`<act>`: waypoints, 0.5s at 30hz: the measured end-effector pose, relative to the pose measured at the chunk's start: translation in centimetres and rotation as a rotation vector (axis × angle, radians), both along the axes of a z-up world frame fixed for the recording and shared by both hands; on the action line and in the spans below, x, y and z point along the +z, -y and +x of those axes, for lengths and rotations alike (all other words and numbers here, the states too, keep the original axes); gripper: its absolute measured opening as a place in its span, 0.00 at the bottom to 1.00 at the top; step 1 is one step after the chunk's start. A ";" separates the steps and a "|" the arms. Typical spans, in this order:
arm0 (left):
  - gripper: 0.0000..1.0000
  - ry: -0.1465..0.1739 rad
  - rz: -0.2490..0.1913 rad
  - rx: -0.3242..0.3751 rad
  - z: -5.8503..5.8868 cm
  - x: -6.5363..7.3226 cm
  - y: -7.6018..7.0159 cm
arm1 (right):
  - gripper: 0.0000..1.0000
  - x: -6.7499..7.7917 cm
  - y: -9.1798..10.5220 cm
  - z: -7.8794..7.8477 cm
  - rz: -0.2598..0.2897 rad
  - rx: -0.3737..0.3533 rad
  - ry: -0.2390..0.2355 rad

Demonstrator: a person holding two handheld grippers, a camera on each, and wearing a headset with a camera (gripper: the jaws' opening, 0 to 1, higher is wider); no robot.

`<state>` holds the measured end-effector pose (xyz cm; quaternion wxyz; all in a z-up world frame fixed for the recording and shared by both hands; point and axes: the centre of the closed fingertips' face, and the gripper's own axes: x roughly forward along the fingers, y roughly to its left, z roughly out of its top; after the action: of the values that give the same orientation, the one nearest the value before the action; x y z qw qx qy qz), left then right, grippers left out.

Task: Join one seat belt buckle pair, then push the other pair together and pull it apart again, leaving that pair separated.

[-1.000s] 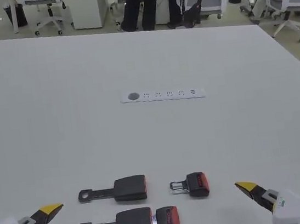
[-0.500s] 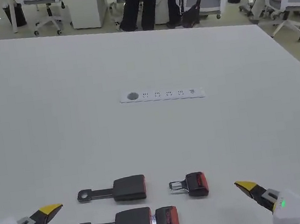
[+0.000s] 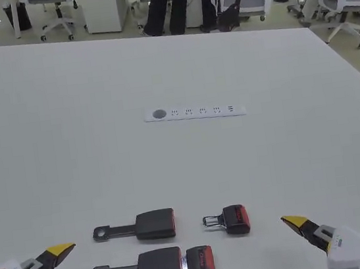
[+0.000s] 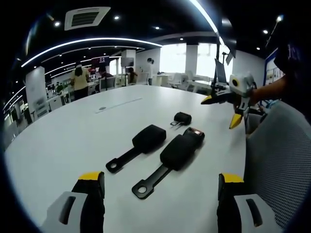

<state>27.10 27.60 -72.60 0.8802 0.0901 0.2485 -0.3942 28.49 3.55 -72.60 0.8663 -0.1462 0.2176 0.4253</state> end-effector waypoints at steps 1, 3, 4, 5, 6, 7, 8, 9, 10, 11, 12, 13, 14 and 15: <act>0.99 -0.001 0.000 -0.001 0.0 0.0 0.0 | 0.99 0.0 0.0 0.0 0.000 0.001 0.000; 0.99 0.000 0.000 0.000 -0.1 0.2 0.2 | 0.99 0.1 -0.1 0.0 0.000 0.001 0.001; 0.99 0.000 -0.001 0.001 -0.1 0.2 0.2 | 0.99 0.1 -0.1 0.0 0.000 0.000 0.001; 0.99 -0.002 -0.001 0.002 -0.1 0.1 0.1 | 0.99 0.1 -0.1 0.0 0.000 -0.001 0.000; 0.99 -0.002 0.000 0.001 0.0 0.1 0.1 | 0.99 0.1 -0.1 0.0 -0.002 -0.001 -0.001; 0.99 -0.001 0.002 0.001 -0.1 0.2 0.1 | 0.99 0.2 -0.2 0.0 -0.003 0.000 0.002; 0.99 0.000 0.002 0.000 -0.1 0.2 0.2 | 0.99 0.3 -0.2 0.0 -0.002 0.001 0.004; 0.99 -0.001 0.001 0.000 -0.1 0.3 0.4 | 0.99 0.3 -0.3 -0.1 -0.001 0.001 0.004; 0.99 -0.001 0.001 0.000 -0.1 0.4 0.4 | 0.99 0.3 -0.3 -0.1 -0.002 0.002 0.003; 0.99 0.001 0.000 0.001 -0.1 0.4 0.4 | 0.99 0.3 -0.3 -0.1 -0.004 0.002 0.002; 0.99 0.001 -0.001 0.001 -0.1 0.4 0.3 | 0.99 0.3 -0.3 -0.1 -0.003 0.002 0.003; 0.99 0.000 -0.001 0.001 -0.1 0.3 0.3 | 0.99 0.3 -0.3 -0.2 -0.002 0.002 0.003; 0.99 -0.001 0.000 0.000 -0.1 0.2 0.2 | 0.99 0.3 -0.4 -0.2 -0.002 0.002 0.001; 0.99 -0.002 0.001 0.001 -0.1 0.2 0.1 | 0.99 0.2 -0.3 -0.2 -0.004 0.004 0.001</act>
<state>27.04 27.47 -72.41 0.8800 0.0899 0.2497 -0.3939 28.25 3.89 -72.39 0.8652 -0.1486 0.2176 0.4266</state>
